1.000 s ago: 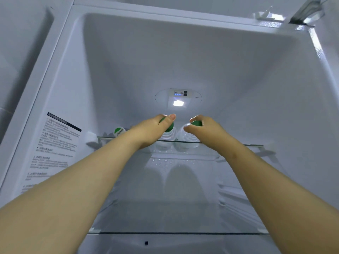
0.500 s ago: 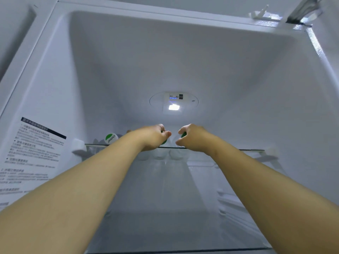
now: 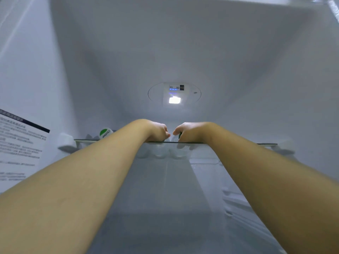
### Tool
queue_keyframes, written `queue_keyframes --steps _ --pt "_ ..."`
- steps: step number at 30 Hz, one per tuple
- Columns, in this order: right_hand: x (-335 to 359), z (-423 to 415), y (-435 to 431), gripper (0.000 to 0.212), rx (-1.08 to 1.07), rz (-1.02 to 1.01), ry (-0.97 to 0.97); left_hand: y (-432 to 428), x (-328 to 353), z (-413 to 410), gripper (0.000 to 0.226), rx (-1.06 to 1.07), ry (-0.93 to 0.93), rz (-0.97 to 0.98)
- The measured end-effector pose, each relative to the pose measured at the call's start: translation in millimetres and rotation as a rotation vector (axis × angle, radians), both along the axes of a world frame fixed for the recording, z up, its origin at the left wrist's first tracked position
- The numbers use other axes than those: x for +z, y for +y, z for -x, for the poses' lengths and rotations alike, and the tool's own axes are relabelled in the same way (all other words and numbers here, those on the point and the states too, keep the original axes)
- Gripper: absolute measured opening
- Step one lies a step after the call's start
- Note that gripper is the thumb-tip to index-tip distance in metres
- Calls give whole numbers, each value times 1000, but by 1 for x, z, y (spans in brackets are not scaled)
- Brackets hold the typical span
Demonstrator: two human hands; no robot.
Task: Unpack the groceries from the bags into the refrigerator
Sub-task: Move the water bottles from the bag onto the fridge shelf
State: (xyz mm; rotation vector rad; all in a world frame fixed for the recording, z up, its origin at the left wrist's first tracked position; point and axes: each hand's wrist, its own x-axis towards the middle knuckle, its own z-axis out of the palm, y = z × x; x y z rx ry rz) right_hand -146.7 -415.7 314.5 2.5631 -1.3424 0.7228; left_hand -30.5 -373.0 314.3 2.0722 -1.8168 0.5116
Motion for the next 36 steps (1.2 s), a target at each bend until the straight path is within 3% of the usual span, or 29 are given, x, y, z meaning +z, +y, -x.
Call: queue_keyframes --steps 10,15,20,23,30,36 --pt "-2 0 0 53 -9 29 34 -4 -1 0 42 -6 -3 35" --pt "-3 -1 -3 48 6 40 -103 -2 -4 -6 41 -28 65 77" --pt "-9 3 4 35 -89 213 -222 10 -12 -7 39 -2 88 236" --pt "-20 8 18 38 -90 322 -306 24 -21 -6 36 -22 119 345" --pt "-47 19 64 43 115 366 -593 64 -46 8 25 -94 117 708" --pt "-99 31 89 39 171 438 -613 92 -97 14 23 -138 85 797"
